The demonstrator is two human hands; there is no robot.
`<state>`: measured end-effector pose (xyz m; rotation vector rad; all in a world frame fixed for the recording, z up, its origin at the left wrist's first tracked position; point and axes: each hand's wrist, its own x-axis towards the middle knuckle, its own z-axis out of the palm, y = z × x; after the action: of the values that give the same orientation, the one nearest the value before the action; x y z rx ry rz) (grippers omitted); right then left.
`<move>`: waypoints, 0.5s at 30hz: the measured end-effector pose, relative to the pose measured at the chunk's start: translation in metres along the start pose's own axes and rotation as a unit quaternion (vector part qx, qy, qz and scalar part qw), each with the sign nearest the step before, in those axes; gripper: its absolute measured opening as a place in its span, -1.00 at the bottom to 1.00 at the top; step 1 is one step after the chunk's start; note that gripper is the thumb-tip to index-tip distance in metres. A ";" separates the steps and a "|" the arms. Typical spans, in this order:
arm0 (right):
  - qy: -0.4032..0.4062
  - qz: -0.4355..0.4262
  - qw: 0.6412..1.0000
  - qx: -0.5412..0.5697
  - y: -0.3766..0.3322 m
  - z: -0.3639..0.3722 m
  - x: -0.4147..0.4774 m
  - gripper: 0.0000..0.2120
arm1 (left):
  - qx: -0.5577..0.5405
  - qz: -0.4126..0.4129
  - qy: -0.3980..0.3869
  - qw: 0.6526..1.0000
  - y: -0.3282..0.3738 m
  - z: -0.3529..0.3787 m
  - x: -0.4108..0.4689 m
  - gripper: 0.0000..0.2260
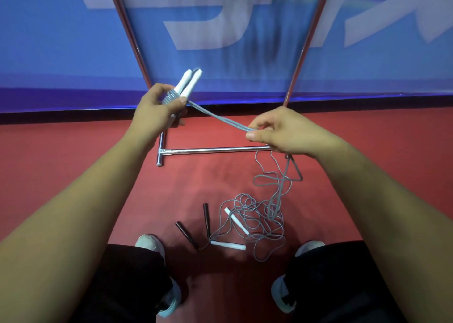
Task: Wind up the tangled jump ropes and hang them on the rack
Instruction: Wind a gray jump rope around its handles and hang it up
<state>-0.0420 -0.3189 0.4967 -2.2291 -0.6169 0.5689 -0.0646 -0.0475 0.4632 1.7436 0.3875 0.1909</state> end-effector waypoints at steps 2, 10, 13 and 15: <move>0.017 -0.010 1.000 -0.004 -0.002 -0.002 0.000 -0.83 | 0.109 0.029 -0.013 0.994 -0.004 0.002 0.000 -0.79; 0.129 -0.064 0.990 -0.014 -0.020 0.009 0.004 -0.91 | 0.544 0.148 -0.160 0.810 -0.018 0.026 -0.011 -0.68; 0.191 -0.054 0.980 -0.007 -0.014 0.004 0.007 -0.91 | 0.543 0.158 -0.254 0.785 -0.021 0.042 -0.024 -0.66; 0.198 -0.048 0.979 -0.010 -0.006 0.002 0.009 -0.91 | 0.540 0.166 -0.275 0.778 -0.023 0.049 -0.030 -0.60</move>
<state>-0.0377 -0.3084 0.4982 -2.2310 -0.5189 0.0609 -0.0796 -0.0999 0.4330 2.8787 -0.3559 -0.3873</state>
